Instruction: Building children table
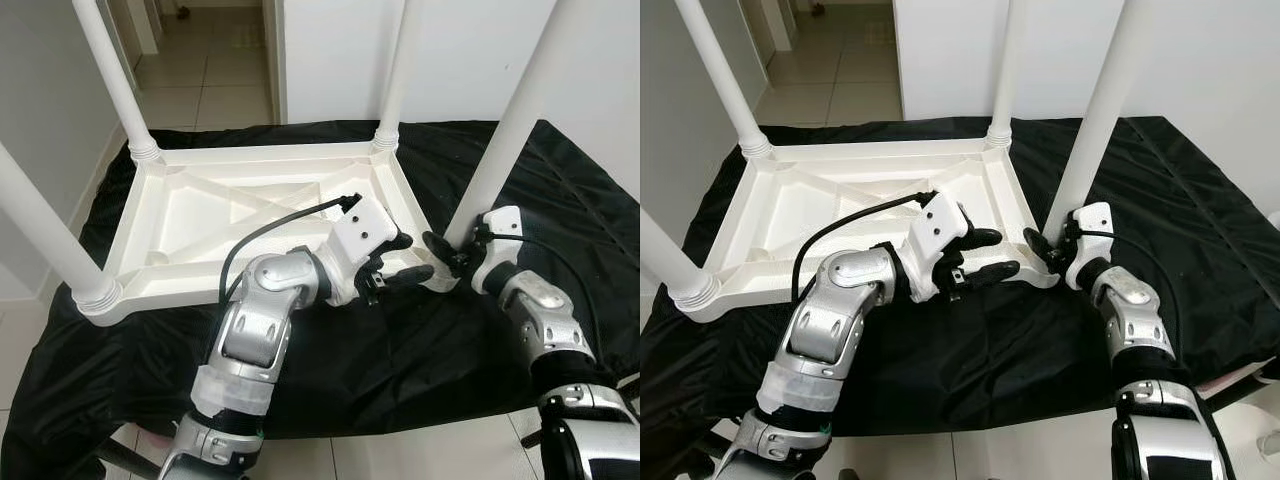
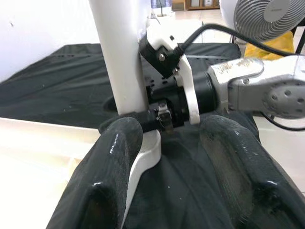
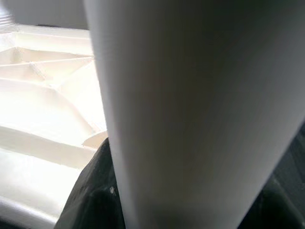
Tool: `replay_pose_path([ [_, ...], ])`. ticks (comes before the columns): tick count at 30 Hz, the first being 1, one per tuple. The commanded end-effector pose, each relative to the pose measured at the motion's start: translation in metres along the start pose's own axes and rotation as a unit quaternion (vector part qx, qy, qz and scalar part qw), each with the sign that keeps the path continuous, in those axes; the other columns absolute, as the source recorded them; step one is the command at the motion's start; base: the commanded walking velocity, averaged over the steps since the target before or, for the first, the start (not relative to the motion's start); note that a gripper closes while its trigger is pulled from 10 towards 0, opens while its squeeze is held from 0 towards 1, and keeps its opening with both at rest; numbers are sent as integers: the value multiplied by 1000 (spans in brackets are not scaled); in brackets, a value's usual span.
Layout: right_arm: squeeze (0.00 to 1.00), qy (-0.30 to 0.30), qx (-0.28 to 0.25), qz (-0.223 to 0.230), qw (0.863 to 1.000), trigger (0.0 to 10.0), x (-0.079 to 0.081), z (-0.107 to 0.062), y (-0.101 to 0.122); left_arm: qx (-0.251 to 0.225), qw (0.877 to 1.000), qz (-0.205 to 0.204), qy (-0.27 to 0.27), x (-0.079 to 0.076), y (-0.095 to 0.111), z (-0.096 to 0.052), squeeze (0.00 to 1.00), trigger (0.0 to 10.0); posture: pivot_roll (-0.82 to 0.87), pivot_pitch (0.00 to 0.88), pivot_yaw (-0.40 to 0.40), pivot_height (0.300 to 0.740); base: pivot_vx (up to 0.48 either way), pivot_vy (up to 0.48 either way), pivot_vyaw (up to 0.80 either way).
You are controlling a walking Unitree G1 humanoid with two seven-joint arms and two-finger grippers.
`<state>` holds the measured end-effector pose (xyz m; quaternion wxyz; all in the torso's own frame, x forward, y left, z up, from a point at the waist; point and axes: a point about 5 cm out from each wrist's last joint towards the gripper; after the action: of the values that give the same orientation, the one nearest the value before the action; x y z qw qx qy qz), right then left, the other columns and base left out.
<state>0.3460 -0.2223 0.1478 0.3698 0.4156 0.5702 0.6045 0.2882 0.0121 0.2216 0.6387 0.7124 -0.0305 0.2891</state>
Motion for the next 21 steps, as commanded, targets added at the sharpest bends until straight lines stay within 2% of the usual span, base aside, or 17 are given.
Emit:
replay_pose_path([
  [1,0,-12,36,7,999,10000,5,-3,-19,27,991,5,127,15,-2,-1,0,10000,-57,0,2,740,0,0,0],
  [5,0,-54,32,5,998,10000,11,-6,-25,29,991,7,129,16,-4,-2,0,10000,-60,0,3,740,0,0,0],
  [7,0,-101,22,29,994,10000,22,-9,-29,31,990,6,135,18,-5,-2,0,10000,-56,0,0,740,0,0,0],
  [9,0,-101,22,29,994,10000,22,-9,-29,31,990,6,135,18,-5,-2,0,10000,-56,0,0,740,0,0,0],
  [10,0,-132,15,44,990,10000,27,-11,-30,34,990,5,137,18,-7,-2,0,10000,-56,0,-1,740,0,0,0],
  [11,0,-132,15,44,990,10000,27,-11,-30,34,990,5,137,18,-7,-2,0,10000,-56,0,-1,740,0,0,0],
  [14,0,-189,4,73,979,10000,38,-13,-34,40,989,3,140,18,-10,-4,0,10000,-50,0,-8,740,0,0,0],
  [16,0,-189,4,73,979,10000,38,-13,-34,40,989,3,140,18,-10,-4,0,10000,-50,0,-8,740,0,0,0],
  [17,0,-239,-5,95,966,10000,44,-16,-37,44,989,3,142,18,-12,-6,0,10000,-45,0,-12,740,0,0,0],
  [18,0,-239,-5,95,966,10000,44,-16,-37,44,989,3,142,18,-12,-6,0,10000,-45,0,-12,740,0,0,0],
  [20,0,-341,-27,128,931,10000,49,-24,-41,49,988,1,148,17,-15,-8,0,10000,-42,0,-9,740,0,0,0],
  [21,0,-341,-27,128,931,10000,49,-24,-41,49,988,1,148,17,-15,-8,0,10000,-42,0,-9,740,0,0,0],
])
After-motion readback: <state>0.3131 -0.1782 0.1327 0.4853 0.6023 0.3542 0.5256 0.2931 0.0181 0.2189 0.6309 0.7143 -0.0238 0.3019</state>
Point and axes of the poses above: a point about 5 cm out from each wrist's last joint towards the gripper, its own z axis pointing out of the wrist towards the gripper, its own y axis along the axis of the wrist's last joint, x = y × z, and after that the axes turned 12 degrees about z, right-handed
